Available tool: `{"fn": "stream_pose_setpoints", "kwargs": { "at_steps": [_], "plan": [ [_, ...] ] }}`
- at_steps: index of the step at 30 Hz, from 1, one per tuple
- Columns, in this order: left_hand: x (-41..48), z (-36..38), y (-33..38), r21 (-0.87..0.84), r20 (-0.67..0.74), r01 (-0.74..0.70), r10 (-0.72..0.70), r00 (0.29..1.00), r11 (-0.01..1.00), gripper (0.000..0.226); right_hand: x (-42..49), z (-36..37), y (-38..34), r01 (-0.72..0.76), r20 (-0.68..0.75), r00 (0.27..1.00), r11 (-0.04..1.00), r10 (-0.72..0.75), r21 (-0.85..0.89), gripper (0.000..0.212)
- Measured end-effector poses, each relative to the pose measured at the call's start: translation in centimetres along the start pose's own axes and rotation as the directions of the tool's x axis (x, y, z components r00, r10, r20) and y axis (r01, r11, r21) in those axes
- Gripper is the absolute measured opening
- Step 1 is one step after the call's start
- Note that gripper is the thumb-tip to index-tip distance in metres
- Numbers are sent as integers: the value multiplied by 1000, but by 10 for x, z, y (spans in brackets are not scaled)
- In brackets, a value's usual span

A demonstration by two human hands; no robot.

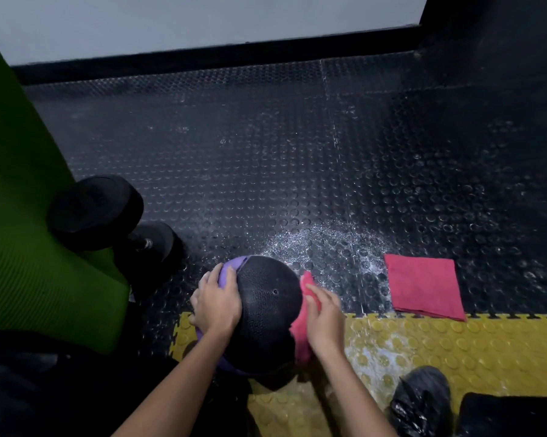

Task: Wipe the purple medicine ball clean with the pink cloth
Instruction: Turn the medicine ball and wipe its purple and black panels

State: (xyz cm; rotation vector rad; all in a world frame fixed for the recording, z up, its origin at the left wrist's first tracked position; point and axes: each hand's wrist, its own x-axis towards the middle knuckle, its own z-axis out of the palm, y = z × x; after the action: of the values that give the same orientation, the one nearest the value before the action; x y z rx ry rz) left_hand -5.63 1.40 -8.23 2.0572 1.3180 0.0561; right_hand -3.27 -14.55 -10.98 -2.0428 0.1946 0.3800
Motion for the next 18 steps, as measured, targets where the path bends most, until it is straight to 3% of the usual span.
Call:
{"fn": "stream_pose_setpoints", "kwargs": {
  "at_steps": [2,4,7,10,11,15,18],
  "plan": [
    [-7,-2,-4,-12,-20,-24,24,1000,1000,44,8,-7,15,-158,-40,987,987,158,-2,24],
    [-12,-3,-11,-32,-37,-56,55,998,998,43,10,-11,16,-176,-125,975,981,186,83,20],
    [-19,-6,-25,-70,-48,-69,66,997,995,40,-1,-7,-7,32,-96,995,982,-14,188,22],
    [-21,-11,-31,-107,-35,-69,66,997,992,37,-16,11,-12,329,28,944,944,-329,-4,34],
    [-19,-13,-29,-121,-6,-45,44,999,992,36,-17,15,-4,324,36,946,945,-323,-36,38],
    [-16,-10,-8,-106,109,92,-81,991,990,49,-14,1,21,7,13,1000,1000,-7,18,36],
    [-19,-3,-4,16,68,37,-38,997,999,59,-20,0,6,71,-15,997,997,-71,25,29]
  ]
}}
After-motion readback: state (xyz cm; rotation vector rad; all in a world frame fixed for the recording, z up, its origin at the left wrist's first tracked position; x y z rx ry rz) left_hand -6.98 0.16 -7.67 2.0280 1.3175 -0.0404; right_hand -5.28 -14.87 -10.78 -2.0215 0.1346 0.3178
